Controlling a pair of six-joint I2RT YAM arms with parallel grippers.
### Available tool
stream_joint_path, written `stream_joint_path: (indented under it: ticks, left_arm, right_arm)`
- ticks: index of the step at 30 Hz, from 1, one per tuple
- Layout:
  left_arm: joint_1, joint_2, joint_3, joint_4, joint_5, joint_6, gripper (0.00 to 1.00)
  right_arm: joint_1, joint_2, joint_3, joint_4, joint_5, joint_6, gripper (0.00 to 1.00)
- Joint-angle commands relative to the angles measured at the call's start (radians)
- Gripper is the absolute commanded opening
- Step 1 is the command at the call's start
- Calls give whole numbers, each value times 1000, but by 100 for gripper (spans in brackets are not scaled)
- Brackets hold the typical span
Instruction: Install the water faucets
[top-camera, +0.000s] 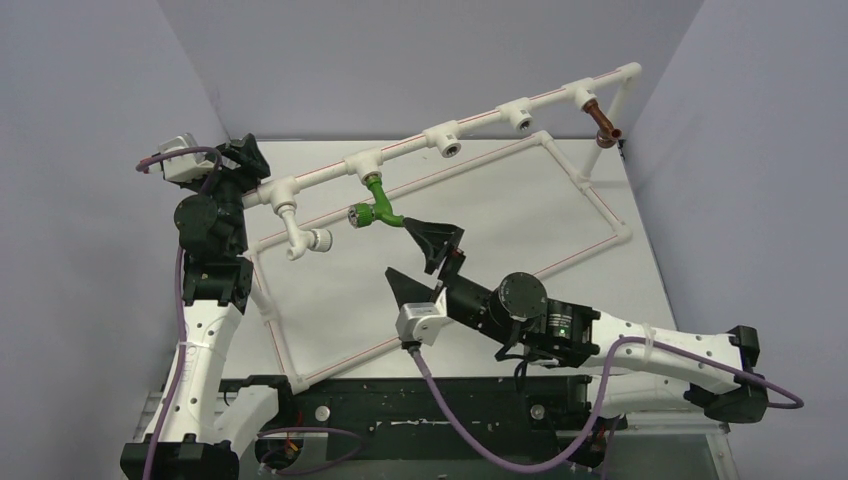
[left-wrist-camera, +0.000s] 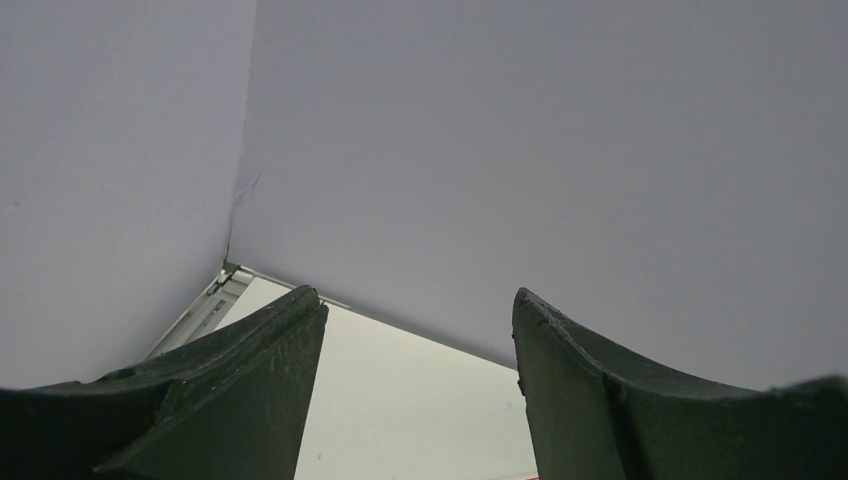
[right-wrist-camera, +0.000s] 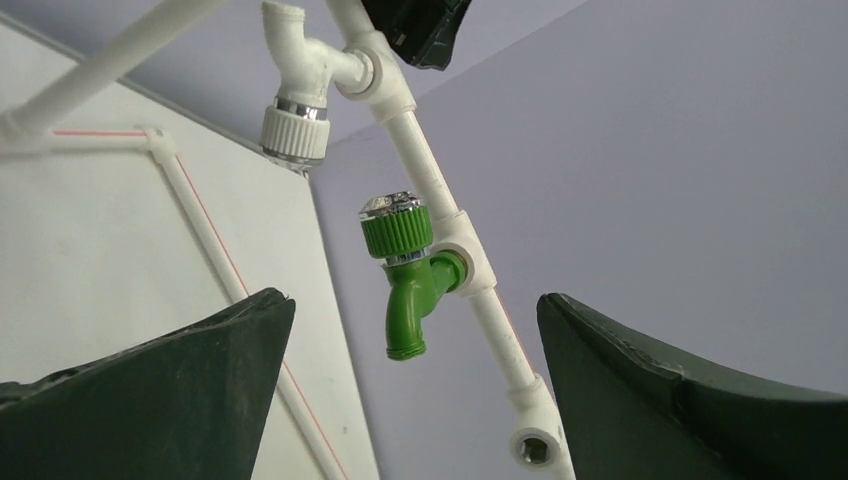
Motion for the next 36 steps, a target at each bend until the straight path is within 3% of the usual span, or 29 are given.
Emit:
stream_joint_path:
  ticks: [1, 9, 23, 30, 36]
  left_arm:
    - [17, 71, -97, -338, 8, 25, 66]
    - [16, 77, -97, -337, 16, 22, 66]
    - [15, 75, -97, -337, 23, 21, 66]
    - [14, 73, -96, -339, 21, 21, 66]
    - [15, 71, -95, -340, 24, 22, 66]
  right_arm:
    - [8, 58, 16, 121, 150, -251, 98]
    - [1, 221, 0, 340, 314, -393, 94]
    - [-65, 384, 43, 514, 339, -412, 83]
    - [-67, 419, 77, 549, 336, -405, 66]
    - [-64, 439, 80, 606, 354, -401, 43]
